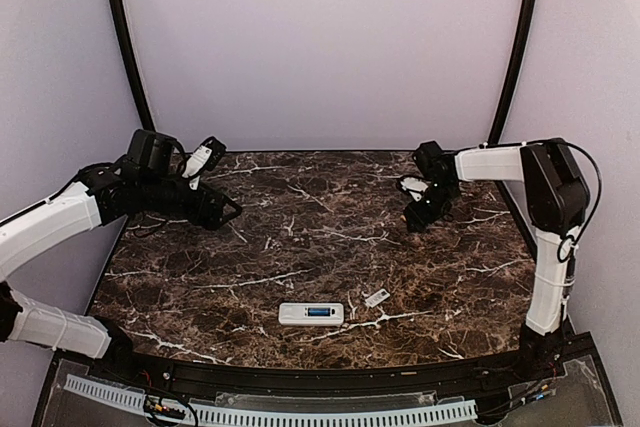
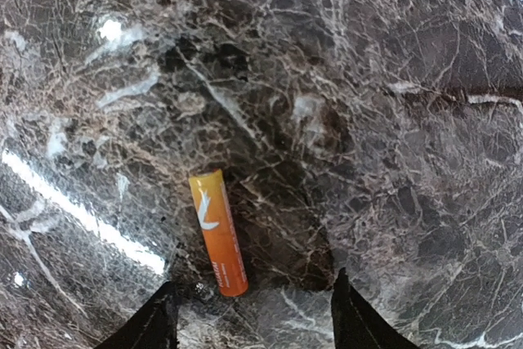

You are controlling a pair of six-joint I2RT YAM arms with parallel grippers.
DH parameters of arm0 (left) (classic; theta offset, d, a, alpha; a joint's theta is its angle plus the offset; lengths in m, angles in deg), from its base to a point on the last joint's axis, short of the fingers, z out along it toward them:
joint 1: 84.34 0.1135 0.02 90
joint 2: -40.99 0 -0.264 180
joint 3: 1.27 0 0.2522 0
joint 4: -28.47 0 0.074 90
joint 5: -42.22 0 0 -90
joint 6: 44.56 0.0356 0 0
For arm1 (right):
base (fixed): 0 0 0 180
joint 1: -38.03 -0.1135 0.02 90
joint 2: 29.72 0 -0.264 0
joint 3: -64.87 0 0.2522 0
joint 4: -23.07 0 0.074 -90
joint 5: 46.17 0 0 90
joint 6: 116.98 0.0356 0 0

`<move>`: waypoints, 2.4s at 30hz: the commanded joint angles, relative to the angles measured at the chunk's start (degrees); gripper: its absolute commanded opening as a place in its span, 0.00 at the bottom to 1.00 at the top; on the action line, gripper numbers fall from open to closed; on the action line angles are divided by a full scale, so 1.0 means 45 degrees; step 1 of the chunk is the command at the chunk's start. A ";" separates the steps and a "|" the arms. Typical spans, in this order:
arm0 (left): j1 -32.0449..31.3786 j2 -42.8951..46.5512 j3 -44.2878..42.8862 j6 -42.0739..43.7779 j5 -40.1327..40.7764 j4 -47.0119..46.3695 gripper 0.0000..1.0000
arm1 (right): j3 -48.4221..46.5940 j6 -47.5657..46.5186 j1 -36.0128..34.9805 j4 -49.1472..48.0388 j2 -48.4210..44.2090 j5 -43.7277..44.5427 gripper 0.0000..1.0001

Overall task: Load the batteries into the remote control
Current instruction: Pick up the battery at the center of the board, then pass from the right arm to the left

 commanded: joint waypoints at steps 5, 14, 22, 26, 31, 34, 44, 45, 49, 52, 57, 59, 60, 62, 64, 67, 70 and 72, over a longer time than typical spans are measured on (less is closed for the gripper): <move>0.0062 -0.0290 0.0028 0.0293 0.0049 -0.0024 0.89 | -0.0640 -0.0230 -0.0072 -0.0226 0.0776 -0.0545 0.41; 0.0062 -0.0371 0.0005 0.0340 0.0131 -0.0037 0.89 | -0.0119 -0.0218 -0.0167 -0.0182 0.0334 -0.1163 0.27; 0.0069 -0.0066 0.0183 0.0502 -0.0084 -0.0159 0.89 | -0.0111 -0.0167 -0.0189 0.0088 0.0341 -0.1280 0.00; 0.0065 0.0466 0.0529 0.0997 -0.0152 -0.0606 0.87 | -0.0360 -0.0032 -0.0202 0.0524 -0.0147 -0.1632 0.00; -0.0090 0.2081 0.1509 0.2059 0.0082 -0.2540 0.81 | -0.0963 0.0394 -0.0706 0.1853 -0.0949 -0.1681 0.00; -0.0604 0.3169 0.2283 0.3903 0.0165 -0.4517 0.80 | -0.1155 0.0751 -0.1392 0.2584 -0.1644 -0.1985 0.00; -0.5651 0.1640 0.2783 1.2425 0.3335 -0.6506 0.79 | -0.2260 0.3117 -0.4733 0.4093 -0.3178 -0.5118 0.00; -0.5880 0.1412 0.2923 1.3415 0.3656 -0.7277 0.78 | -0.2384 0.3354 -0.5137 0.4146 -0.3204 -0.5452 0.00; -0.6628 0.0360 0.3219 1.5010 0.4531 -0.9006 0.71 | -0.2845 0.4268 -0.6357 0.4098 -0.3276 -0.6157 0.00; -0.6867 0.0045 0.3173 1.5209 0.4085 -0.8857 0.63 | -0.3187 0.4677 -0.6989 0.3981 -0.3209 -0.6450 0.00; -0.6915 -0.0087 0.3173 1.4737 0.3651 -0.8319 0.56 | -0.3630 0.4959 -0.7344 0.3676 -0.2972 -0.6720 0.00; -0.6911 -0.0176 0.2959 1.4293 0.3580 -0.7794 0.55 | -0.3921 0.4938 -0.7404 0.3665 -0.2807 -0.6895 0.00; -0.6911 -0.0313 0.2664 1.3970 0.3463 -0.7462 0.55 | -0.4035 0.4936 -0.7431 0.3661 -0.2723 -0.6963 0.00; -0.6911 -0.0492 0.2353 1.3572 0.3258 -0.6678 0.55 | -0.4246 0.4926 -0.7469 0.3650 -0.2539 -0.7091 0.00; -0.6911 -0.0588 0.2319 1.3398 0.3167 -0.6566 0.57 | -0.4394 0.4922 -0.7517 0.3677 -0.2413 -0.7250 0.00; -0.6912 -0.0799 0.2281 1.3476 0.3286 -0.6703 0.57 | -0.4470 0.4925 -0.7642 0.3687 -0.2323 -0.7275 0.00; -0.6912 -0.1102 0.2106 1.3575 0.3538 -0.6954 0.51 | -0.4516 0.4934 -0.7688 0.3652 -0.2268 -0.7316 0.00; -0.6911 -0.1350 0.1993 1.3599 0.3812 -0.7186 0.46 | -0.4546 0.4903 -0.7691 0.3659 -0.2211 -0.7280 0.00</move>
